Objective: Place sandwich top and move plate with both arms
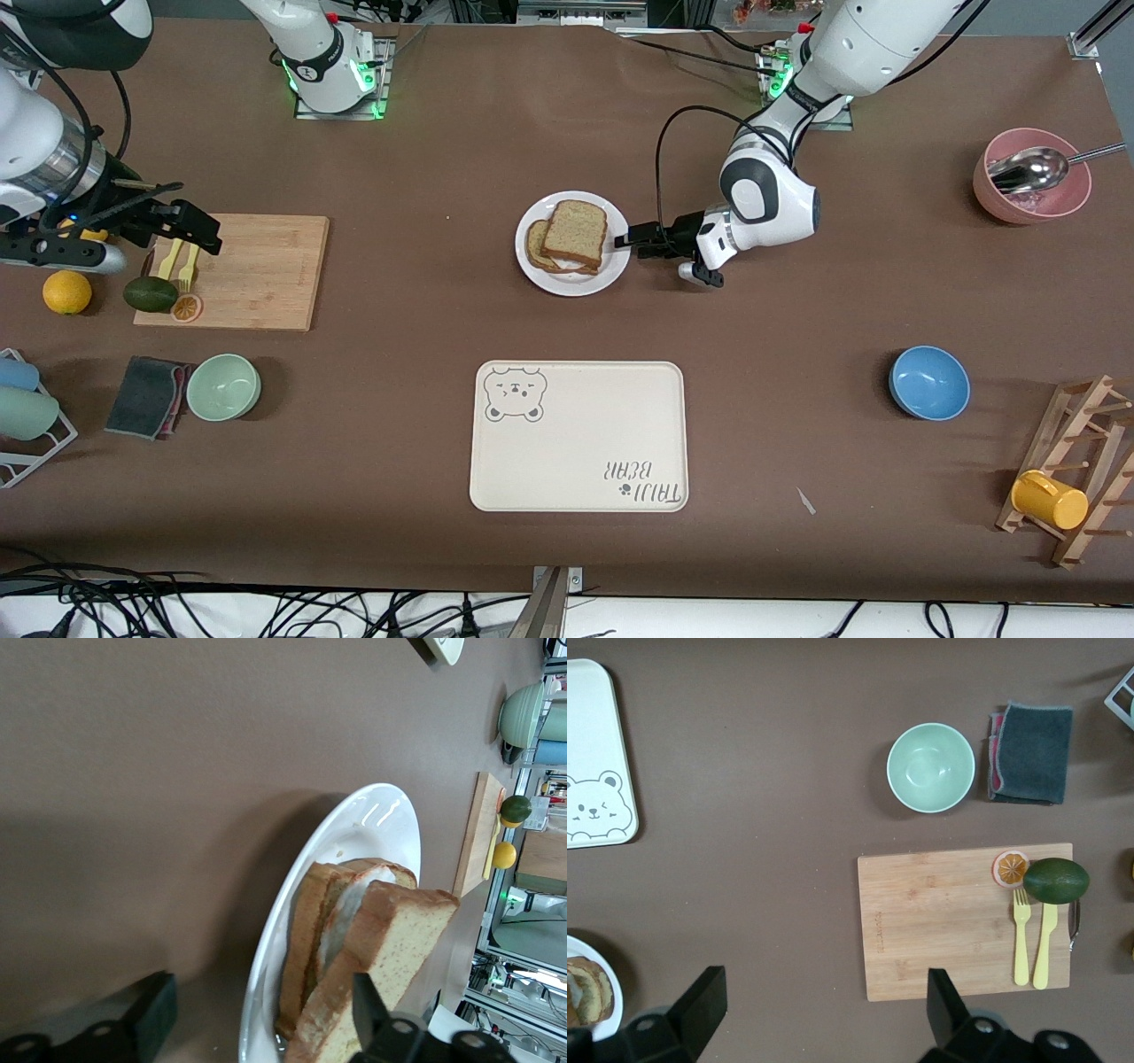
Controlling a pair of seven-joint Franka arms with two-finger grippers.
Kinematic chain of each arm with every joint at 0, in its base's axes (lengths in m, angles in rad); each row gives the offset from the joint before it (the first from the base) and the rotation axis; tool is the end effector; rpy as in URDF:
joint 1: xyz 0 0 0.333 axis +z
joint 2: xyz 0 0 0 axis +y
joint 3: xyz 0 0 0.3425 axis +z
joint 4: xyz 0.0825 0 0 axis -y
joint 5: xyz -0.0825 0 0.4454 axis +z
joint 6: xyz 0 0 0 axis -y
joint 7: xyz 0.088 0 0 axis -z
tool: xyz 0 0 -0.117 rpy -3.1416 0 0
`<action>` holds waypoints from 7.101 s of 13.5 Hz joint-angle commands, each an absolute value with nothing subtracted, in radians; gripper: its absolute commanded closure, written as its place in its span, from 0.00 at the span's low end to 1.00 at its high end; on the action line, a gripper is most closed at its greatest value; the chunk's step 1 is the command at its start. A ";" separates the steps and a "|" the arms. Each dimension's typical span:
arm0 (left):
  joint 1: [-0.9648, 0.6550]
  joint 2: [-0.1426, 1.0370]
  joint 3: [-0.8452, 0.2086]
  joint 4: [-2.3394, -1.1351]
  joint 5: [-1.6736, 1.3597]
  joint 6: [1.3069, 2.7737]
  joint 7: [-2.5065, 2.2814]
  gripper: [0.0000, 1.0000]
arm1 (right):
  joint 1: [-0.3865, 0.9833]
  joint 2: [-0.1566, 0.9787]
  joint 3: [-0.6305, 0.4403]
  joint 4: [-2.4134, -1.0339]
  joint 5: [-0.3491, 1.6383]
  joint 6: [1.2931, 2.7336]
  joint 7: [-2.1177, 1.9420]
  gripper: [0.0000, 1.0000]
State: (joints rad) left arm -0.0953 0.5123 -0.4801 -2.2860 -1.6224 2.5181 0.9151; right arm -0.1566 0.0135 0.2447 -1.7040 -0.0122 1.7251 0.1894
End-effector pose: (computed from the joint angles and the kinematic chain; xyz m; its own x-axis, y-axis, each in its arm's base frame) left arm 0.4328 -0.3092 0.0932 0.9875 0.0247 -0.1558 0.1401 -0.5912 0.7943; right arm 0.6263 0.0533 0.5748 0.9950 -0.0993 0.0095 -0.0994 -0.9950 0.0071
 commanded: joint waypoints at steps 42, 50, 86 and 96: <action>-0.116 0.742 -0.339 -1.743 -1.723 2.592 0.816 1.00 | -0.098 0.006 0.209 -1.648 -0.049 1.698 0.285 0.00; -0.233 0.845 -0.212 -1.574 -1.717 2.634 0.693 1.00 | -0.098 0.005 0.124 -1.632 -0.023 1.730 0.219 0.00; 0.012 0.229 -0.218 -2.230 -1.295 2.367 0.680 0.00 | -0.104 -0.003 0.046 -1.614 0.026 1.641 0.034 0.00; 0.052 0.147 -0.115 -2.210 -0.656 2.160 0.255 0.00 | -0.100 0.021 0.057 -1.589 0.015 1.646 0.051 0.00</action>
